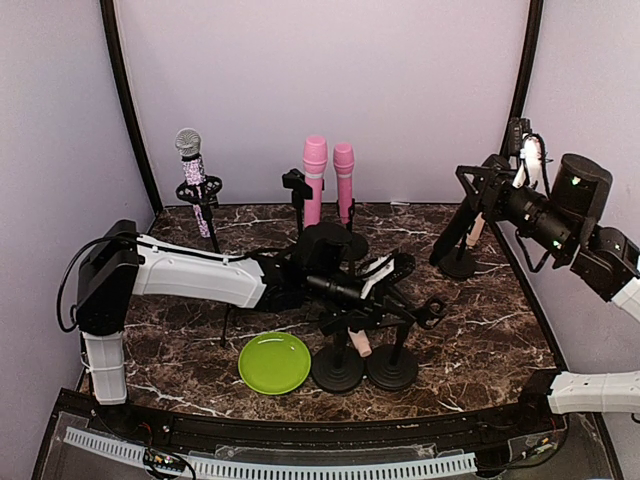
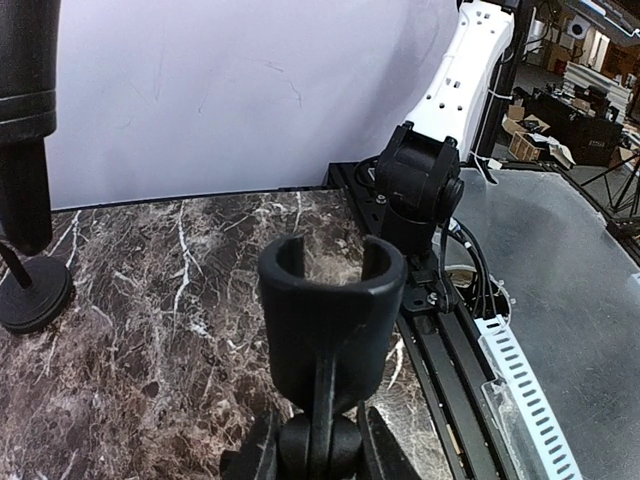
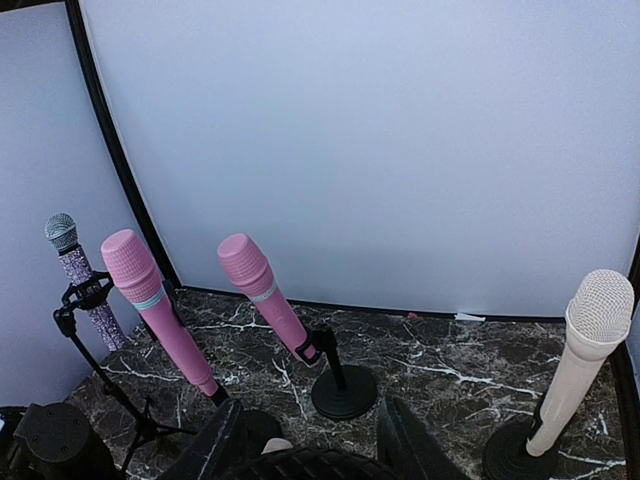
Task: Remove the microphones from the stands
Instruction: Place the microphone stand at the center of the board.
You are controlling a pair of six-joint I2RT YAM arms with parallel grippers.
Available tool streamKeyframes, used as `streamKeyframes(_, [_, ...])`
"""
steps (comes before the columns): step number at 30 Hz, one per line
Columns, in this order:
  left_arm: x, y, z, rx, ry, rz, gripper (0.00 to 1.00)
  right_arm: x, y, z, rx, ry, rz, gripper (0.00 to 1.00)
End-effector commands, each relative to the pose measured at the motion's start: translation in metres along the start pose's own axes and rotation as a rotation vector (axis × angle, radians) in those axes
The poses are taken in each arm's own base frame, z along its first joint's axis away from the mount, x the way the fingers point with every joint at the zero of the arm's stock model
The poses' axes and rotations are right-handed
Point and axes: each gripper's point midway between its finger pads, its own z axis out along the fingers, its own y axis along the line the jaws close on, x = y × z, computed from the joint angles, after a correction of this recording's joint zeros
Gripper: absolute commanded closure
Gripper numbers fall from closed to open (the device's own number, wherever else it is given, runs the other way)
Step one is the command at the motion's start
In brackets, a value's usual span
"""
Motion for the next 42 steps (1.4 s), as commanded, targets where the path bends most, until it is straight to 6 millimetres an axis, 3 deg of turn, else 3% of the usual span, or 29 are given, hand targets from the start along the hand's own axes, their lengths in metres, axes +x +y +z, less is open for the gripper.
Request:
streamKeyframes(1, [-0.009, -0.016, 0.005, 0.075, -0.006, -0.034, 1.00, -0.012, 0.004, 0.004, -0.018, -0.052, 0.023, 0.85])
streamKeyframes(9, [0.003, 0.005, 0.007, 0.006, 0.023, -0.052, 0.97, 0.030, 0.006, 0.036, -0.004, 0.059, 0.008, 0.85])
streamKeyframes(16, [-0.001, 0.026, -0.004, -0.059, 0.012, -0.068, 0.63, 0.061, 0.009, 0.062, -0.006, 0.152, -0.015, 0.84])
streamKeyframes(23, [-0.015, 0.035, -0.013, -0.118, -0.018, -0.037, 0.46, 0.081, 0.006, 0.078, -0.021, 0.213, -0.007, 0.84])
streamKeyframes(34, [-0.046, 0.055, -0.045, -0.252, -0.084, 0.023, 0.30, 0.109, 0.004, 0.093, -0.053, 0.322, 0.004, 0.81])
streamKeyframes(42, [-0.046, 0.055, -0.055, -0.244, -0.084, 0.029, 0.27, 0.120, 0.005, 0.097, -0.066, 0.359, 0.007, 0.81])
